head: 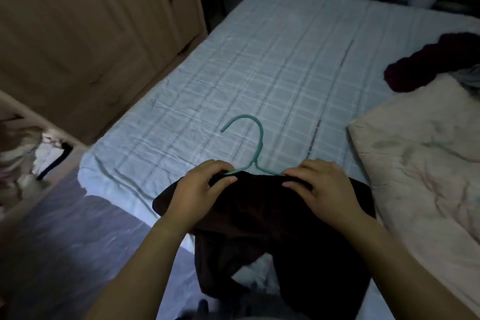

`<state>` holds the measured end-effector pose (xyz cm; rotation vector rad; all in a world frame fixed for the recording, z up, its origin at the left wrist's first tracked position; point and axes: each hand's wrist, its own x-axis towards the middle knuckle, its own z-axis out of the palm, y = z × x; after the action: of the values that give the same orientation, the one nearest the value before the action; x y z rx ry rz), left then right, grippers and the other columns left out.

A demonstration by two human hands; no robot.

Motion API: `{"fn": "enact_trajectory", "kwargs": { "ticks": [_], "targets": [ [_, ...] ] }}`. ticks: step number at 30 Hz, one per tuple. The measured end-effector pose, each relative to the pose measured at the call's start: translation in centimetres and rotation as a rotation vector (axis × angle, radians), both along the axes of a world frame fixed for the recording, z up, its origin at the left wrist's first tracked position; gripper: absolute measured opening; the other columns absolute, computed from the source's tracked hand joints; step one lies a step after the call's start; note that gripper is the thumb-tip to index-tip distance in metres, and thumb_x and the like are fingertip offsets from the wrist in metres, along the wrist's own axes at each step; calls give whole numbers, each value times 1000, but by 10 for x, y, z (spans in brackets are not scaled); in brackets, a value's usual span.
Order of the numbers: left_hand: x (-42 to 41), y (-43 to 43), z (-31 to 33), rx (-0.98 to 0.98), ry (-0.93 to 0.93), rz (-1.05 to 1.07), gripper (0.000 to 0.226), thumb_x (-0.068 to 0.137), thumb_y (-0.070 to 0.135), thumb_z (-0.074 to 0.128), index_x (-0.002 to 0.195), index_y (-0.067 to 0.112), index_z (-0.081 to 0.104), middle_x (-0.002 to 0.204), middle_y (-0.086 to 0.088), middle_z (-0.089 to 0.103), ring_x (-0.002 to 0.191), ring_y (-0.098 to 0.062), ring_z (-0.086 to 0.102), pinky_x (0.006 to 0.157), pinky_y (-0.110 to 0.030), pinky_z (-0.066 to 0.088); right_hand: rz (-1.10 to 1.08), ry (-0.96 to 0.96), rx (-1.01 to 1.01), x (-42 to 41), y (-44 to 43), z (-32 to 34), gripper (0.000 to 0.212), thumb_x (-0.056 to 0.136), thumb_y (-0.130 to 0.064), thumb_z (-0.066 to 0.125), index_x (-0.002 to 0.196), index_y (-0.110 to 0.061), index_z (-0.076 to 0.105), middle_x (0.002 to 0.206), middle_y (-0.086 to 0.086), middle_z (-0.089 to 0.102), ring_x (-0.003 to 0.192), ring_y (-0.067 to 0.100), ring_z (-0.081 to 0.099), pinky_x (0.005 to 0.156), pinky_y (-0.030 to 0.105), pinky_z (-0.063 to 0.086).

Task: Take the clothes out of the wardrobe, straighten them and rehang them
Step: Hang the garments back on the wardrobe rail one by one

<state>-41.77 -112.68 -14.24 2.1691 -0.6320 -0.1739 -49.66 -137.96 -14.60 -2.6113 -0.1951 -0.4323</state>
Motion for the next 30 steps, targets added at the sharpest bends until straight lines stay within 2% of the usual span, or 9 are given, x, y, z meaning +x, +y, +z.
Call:
{"fn": "enact_trajectory", "kwargs": {
  "ticks": [6, 8, 10, 14, 18, 21, 24, 27, 30],
  "targets": [
    [-32, 176, 35, -53, -96, 264, 14, 84, 42, 61, 93, 32, 66, 90, 12, 65, 87, -7, 61, 77, -28, 48, 238, -91, 97, 25, 173, 38, 26, 85, -44, 55, 104, -32, 69, 76, -12, 60, 71, 5, 54, 59, 28, 49],
    [-45, 243, 43, -40, -136, 365, 13, 84, 46, 64, 92, 36, 65, 88, 14, 65, 87, -4, 61, 77, -26, 47, 312, -112, 106, 30, 241, 45, 27, 85, -45, 55, 102, -32, 70, 75, -13, 59, 70, 4, 53, 56, 28, 49],
    [-58, 307, 51, -11, -189, 452, 21, 80, 50, 58, 94, 35, 64, 87, 14, 65, 86, -1, 60, 78, -24, 46, 375, -137, 114, 35, 305, 52, 28, 84, -46, 54, 101, -31, 70, 74, -14, 59, 69, 4, 51, 56, 24, 46],
    [-80, 411, 70, 65, -232, 571, 22, 80, 51, 55, 90, 34, 65, 88, 12, 65, 86, -4, 59, 77, -31, 47, 500, -184, 146, 44, 409, 66, 29, 83, -47, 55, 100, -31, 71, 73, -14, 59, 67, 1, 47, 58, 14, 37],
    [-91, 485, 82, 79, -293, 674, 23, 80, 48, 57, 90, 29, 67, 86, 12, 64, 83, -2, 57, 74, -28, 45, 606, -208, 151, 59, 490, 83, 28, 82, -48, 54, 98, -32, 71, 75, -25, 51, 70, -9, 39, 62, 3, 32],
    [-80, 533, 93, 95, -349, 723, 24, 79, 51, 54, 90, 32, 65, 85, 14, 62, 82, -4, 57, 73, -23, 44, 654, -185, 159, 77, 540, 92, 28, 82, -50, 53, 98, -34, 70, 81, -22, 61, 71, -7, 48, 62, 6, 37],
    [-55, 579, 109, 154, -460, 759, 30, 81, 48, 55, 91, 24, 69, 83, 19, 56, 82, -5, 56, 71, -18, 41, 686, -183, 197, 105, 588, 101, 24, 82, -50, 55, 100, -37, 66, 90, -18, 66, 73, 6, 61, 61, 22, 46],
    [-21, 623, 124, 215, -556, 778, 32, 82, 46, 55, 93, 19, 70, 81, 21, 53, 82, -4, 53, 71, -16, 39, 709, -202, 219, 143, 635, 114, 22, 82, -43, 61, 101, -36, 68, 94, -22, 64, 77, 0, 59, 62, 15, 43],
    [23, 671, 139, 215, -572, 815, 31, 82, 48, 53, 95, 25, 69, 79, 24, 50, 84, -1, 52, 72, -15, 40, 741, -236, 220, 193, 685, 129, 24, 82, -44, 60, 102, -35, 68, 93, -20, 66, 68, -1, 57, 59, 12, 42]
  ]
}}
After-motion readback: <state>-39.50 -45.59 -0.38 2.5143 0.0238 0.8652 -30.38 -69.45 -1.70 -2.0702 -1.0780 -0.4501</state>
